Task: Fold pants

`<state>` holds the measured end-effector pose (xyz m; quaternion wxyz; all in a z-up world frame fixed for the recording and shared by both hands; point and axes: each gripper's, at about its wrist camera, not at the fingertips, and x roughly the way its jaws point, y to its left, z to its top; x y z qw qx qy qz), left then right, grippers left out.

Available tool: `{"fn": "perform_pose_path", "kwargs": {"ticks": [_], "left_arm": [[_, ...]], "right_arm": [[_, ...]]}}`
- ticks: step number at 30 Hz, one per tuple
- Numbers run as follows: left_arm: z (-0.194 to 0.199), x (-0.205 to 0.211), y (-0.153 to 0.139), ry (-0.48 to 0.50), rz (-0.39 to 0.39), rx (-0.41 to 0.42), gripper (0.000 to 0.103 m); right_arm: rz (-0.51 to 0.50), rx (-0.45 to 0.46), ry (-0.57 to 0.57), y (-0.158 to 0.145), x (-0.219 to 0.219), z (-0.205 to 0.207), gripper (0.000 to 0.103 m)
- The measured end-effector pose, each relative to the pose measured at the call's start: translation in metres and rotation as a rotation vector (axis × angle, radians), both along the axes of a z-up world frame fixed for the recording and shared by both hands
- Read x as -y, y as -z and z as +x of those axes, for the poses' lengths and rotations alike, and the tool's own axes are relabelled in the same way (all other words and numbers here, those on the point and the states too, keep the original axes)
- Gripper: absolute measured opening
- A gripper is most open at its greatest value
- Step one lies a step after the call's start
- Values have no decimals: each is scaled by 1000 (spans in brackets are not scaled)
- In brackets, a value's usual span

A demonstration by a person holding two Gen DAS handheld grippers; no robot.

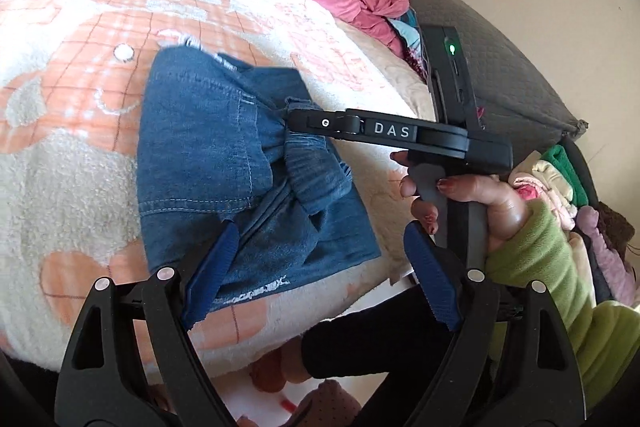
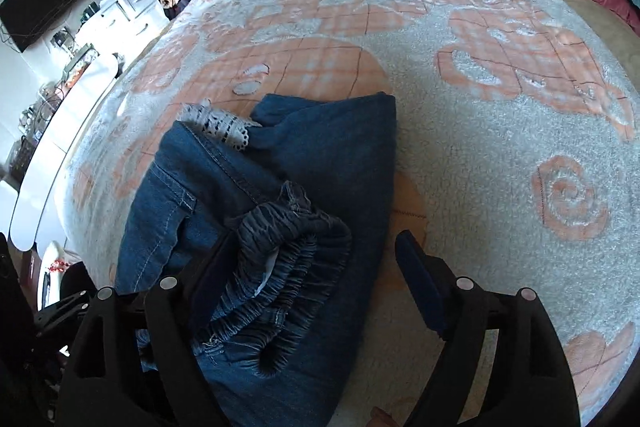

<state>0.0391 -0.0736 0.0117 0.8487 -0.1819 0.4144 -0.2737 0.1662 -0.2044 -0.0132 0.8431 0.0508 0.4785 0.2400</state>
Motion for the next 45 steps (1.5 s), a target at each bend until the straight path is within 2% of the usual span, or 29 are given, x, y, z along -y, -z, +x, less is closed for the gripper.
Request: {"fn": "perform_pose_path", "kwargs": {"ticks": [4, 8, 14, 16, 18, 20, 22, 23, 25, 30, 33, 35, 37, 41, 45], "left_arm": [[2, -21, -20, -55, 27, 49, 83], [26, -45, -27, -108, 67, 56, 84], [82, -50, -29, -76, 151, 30, 84], [91, -45, -30, -49, 167, 38, 78], [102, -36, -30, -3, 202, 65, 62], [103, -33, -21, 27, 210, 79, 51], [106, -35, -7, 40, 180, 44, 50], [108, -35, -2, 40, 182, 28, 50], [113, -37, 10, 44, 200, -5, 50], [119, -41, 22, 24, 188, -57, 50], [119, -37, 22, 23, 207, -42, 51], [118, -35, 24, 21, 214, -45, 52], [119, -35, 24, 21, 223, -46, 52], [118, -37, 24, 19, 211, -50, 52], [118, -35, 23, 17, 205, -50, 57]], "right_arm": [[44, 73, 2, -25, 12, -12, 80], [88, 135, -6, -43, 27, -34, 80], [58, 230, -107, -54, 17, -80, 80], [42, 247, -162, -53, 6, -95, 80], [14, 287, -229, -52, -9, -113, 80], [-15, 327, -313, -51, -28, -132, 80], [-62, 359, -384, -47, -45, -143, 78], [-100, 378, -423, -45, -54, -148, 75], [-218, 421, -503, -37, -77, -156, 61], [-420, 484, -646, -21, -113, -154, 56], [-537, 531, -718, -11, -131, -153, 55], [-578, 555, -741, -3, -142, -152, 46], [-563, 551, -767, 3, -145, -151, 12], [-473, 537, -810, 0, -128, -170, 5], [-484, 470, -790, 14, -119, -161, 5]]}}
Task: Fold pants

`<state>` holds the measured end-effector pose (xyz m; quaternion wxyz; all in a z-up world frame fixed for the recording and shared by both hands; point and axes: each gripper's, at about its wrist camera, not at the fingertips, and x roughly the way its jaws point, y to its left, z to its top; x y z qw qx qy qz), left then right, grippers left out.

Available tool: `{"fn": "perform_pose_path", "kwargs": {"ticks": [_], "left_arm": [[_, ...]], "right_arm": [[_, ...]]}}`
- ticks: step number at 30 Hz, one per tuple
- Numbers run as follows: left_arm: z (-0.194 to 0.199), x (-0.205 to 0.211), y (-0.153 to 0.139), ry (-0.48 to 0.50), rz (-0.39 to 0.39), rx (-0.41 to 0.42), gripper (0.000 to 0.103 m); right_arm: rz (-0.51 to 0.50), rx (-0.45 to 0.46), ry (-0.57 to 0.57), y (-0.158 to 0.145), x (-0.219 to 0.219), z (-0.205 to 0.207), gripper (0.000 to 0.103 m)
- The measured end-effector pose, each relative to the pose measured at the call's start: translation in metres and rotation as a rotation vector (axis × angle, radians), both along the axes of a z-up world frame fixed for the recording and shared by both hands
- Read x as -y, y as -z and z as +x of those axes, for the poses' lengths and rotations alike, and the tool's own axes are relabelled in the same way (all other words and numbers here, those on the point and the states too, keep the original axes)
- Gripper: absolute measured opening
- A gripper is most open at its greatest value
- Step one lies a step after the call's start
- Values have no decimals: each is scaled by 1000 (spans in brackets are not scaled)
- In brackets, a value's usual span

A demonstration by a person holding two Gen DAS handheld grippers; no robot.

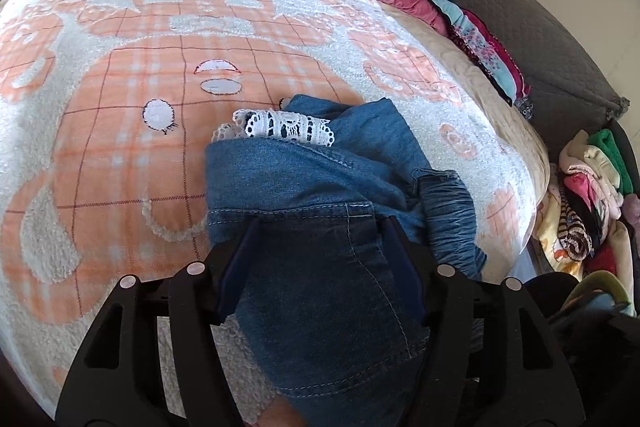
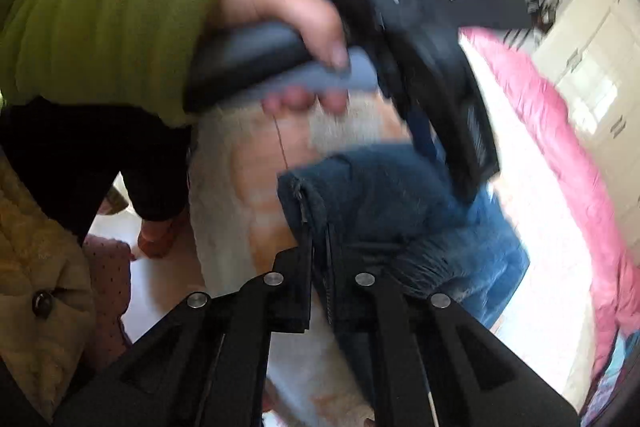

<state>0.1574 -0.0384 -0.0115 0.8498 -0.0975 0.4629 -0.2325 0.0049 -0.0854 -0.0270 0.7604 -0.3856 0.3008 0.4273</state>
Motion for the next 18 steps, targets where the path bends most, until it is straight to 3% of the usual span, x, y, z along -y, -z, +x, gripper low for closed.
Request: {"fn": "perform_pose_path", "kwargs": {"ticks": [5, 11, 13, 18], "left_arm": [[-3, 4, -2, 0, 17, 20, 60], [-8, 4, -8, -5, 27, 33, 61], [-9, 5, -10, -4, 26, 40, 62], [-10, 5, -11, -7, 30, 44, 63]], "right_arm": [[7, -48, 2, 6, 0, -4, 13], [95, -88, 5, -15, 11, -4, 25], [160, -108, -1, -28, 17, -5, 30], [349, -156, -22, -54, 28, -8, 30]]}}
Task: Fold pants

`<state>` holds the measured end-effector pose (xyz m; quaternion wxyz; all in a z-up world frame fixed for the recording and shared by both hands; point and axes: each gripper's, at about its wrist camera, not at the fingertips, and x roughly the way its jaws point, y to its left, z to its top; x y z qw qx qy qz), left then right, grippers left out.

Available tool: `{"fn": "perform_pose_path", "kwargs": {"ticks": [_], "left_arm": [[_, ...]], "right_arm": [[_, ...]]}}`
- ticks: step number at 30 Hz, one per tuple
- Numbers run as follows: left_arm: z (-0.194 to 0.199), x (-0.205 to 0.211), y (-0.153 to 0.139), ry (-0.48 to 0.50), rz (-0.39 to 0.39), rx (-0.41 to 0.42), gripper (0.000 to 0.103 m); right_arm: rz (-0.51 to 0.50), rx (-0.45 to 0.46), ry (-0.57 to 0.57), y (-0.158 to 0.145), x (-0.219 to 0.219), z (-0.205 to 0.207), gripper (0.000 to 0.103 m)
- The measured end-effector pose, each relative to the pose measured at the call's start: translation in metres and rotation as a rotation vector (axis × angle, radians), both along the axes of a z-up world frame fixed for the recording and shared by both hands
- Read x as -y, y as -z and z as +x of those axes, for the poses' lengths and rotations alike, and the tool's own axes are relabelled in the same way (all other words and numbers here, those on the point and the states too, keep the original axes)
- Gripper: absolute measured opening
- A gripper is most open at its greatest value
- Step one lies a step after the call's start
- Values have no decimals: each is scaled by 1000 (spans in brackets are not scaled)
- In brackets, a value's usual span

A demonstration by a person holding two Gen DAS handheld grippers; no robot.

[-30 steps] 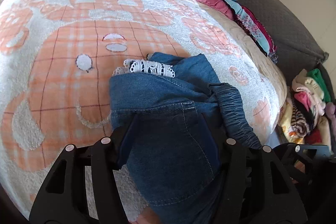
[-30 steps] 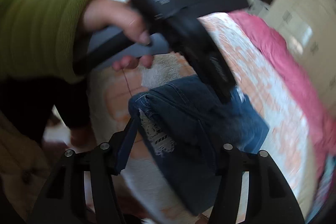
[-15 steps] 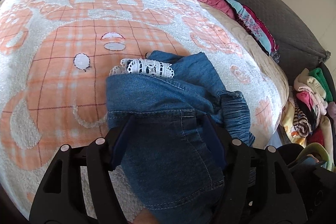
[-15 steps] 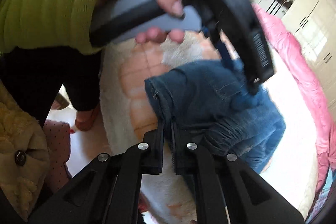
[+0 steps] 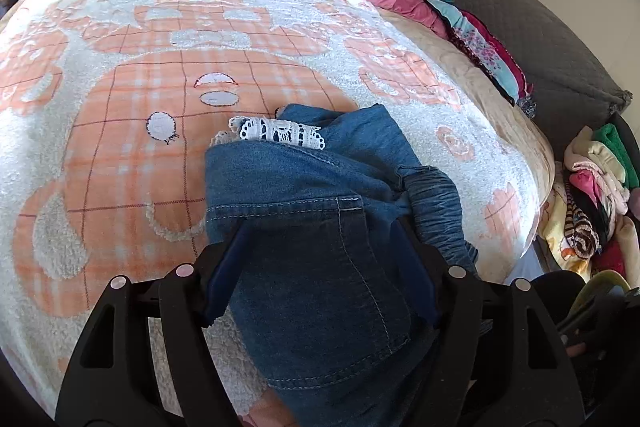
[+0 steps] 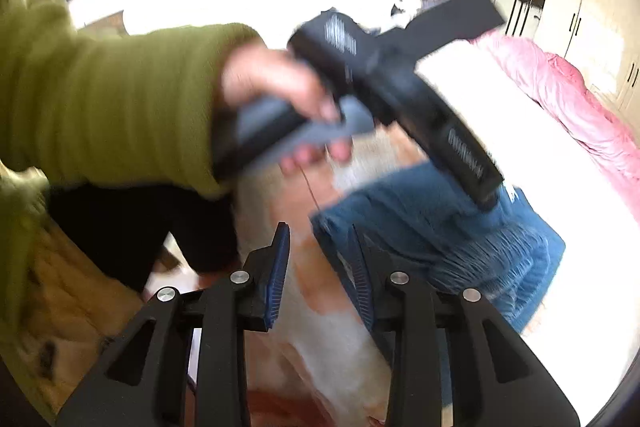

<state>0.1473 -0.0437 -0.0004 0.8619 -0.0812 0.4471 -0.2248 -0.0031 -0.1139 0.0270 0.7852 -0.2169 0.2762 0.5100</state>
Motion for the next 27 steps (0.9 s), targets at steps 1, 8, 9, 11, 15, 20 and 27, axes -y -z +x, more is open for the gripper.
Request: {"fn": "perform_pose_path", "kwargs": {"ticks": [1, 8, 9, 11, 15, 20, 27], "left_arm": [[0, 0, -1, -2, 1, 2, 64], [-3, 0, -6, -5, 3, 20, 66], [-3, 0, -6, -6, 4, 22, 67], [-3, -2, -8, -13, 0, 24, 68], [-7, -13, -15, -45, -10, 47, 75], [-7, -29, -7, -99, -32, 6, 77], [-6, -24, 18, -93, -40, -99, 77]], "right_arm": [[37, -29, 9, -3, 1, 2, 30], [-119, -117, 228, 28, -8, 37, 40], [-136, -146, 239, 35, -7, 41, 40], [-98, -161, 225, 29, -3, 41, 41], [133, -144, 255, -14, 34, 46, 55], [246, -195, 575, -22, 96, 86, 61], [243, -508, 801, 31, 133, 129, 62]]}}
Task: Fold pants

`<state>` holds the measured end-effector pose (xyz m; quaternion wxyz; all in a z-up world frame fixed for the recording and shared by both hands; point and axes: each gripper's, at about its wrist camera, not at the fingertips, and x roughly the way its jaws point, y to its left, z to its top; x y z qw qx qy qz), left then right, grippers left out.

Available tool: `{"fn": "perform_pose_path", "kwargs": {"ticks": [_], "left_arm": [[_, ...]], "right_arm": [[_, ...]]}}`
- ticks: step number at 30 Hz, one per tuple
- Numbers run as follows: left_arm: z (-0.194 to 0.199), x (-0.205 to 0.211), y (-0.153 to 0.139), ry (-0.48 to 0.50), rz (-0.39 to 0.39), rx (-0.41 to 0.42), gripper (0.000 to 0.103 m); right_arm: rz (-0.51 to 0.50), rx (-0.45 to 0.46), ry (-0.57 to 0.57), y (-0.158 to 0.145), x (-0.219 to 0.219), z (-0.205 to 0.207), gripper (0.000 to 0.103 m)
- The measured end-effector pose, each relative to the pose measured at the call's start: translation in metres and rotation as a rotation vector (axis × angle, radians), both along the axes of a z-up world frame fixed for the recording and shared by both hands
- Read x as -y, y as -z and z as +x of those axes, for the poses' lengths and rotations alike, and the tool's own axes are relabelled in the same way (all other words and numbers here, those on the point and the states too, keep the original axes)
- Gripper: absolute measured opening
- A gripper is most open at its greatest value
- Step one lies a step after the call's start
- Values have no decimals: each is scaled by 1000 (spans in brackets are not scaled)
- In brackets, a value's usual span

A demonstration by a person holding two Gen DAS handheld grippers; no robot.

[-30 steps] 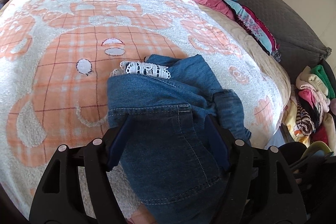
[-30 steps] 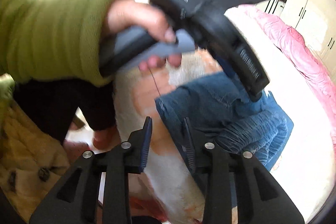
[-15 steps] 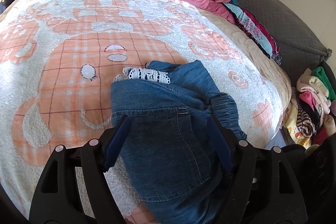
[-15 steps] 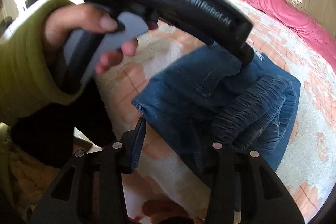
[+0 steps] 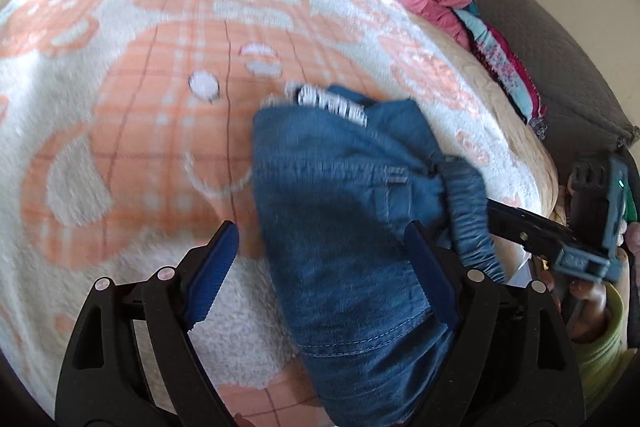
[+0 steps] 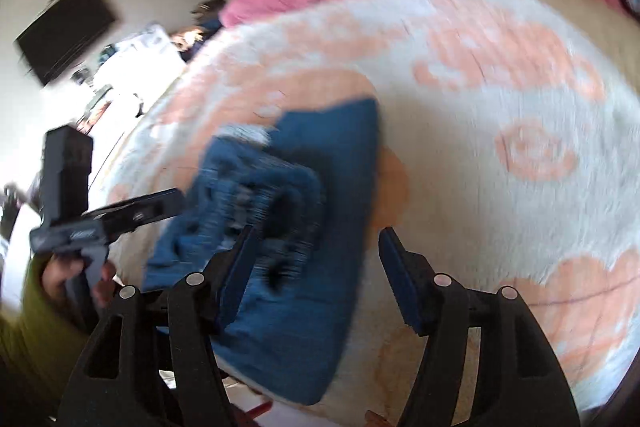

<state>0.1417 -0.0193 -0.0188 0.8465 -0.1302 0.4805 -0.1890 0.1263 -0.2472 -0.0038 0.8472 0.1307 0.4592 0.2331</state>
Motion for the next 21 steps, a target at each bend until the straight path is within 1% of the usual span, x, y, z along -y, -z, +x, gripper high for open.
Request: {"fn": "perform_pose_path", "kwargs": {"ticks": [2, 3, 4, 5, 6, 7, 8, 9, 10, 12, 13, 17, 19, 21], "left_arm": [[0, 4, 7, 4, -7, -24, 77], [-1, 7, 8, 5, -8, -23, 77], [-2, 10, 7, 13, -13, -14, 77], [-2, 12, 8, 21, -23, -13, 68], [-2, 15, 9, 25, -26, -15, 62], [-2, 17, 10, 17, -17, -10, 60], [-3, 19, 11, 17, -12, -8, 53], [-3, 20, 10, 17, -4, -1, 48], [-4, 21, 6, 14, -7, 13, 45], [-6, 21, -7, 25, -14, 52, 33], [-7, 22, -15, 33, -11, 84, 32], [-2, 23, -35, 18, 1, 154, 31], [7, 21, -47, 3, 1, 188, 31], [20, 20, -57, -14, 10, 219, 31]], "right_arm": [[13, -39, 0, 11, -5, 1, 62], [25, -51, 1, 18, -10, 2, 62], [35, -59, -6, 19, -12, 4, 59], [46, -66, -37, 20, -17, 6, 55], [54, -74, -65, 21, -21, 9, 44], [48, -76, -81, 23, -26, 10, 38], [39, -68, -90, 22, -29, 13, 34], [38, -50, -105, 19, -32, 11, 26], [35, -30, -106, 15, -34, 9, 23], [4, 32, -112, 8, -40, 4, 20], [-12, 64, -116, 3, -42, 1, 20], [-60, 203, -129, -25, -52, -7, 20], [-77, 236, -127, -34, -54, 0, 20], [-69, 257, -118, -44, -56, 15, 20]]}}
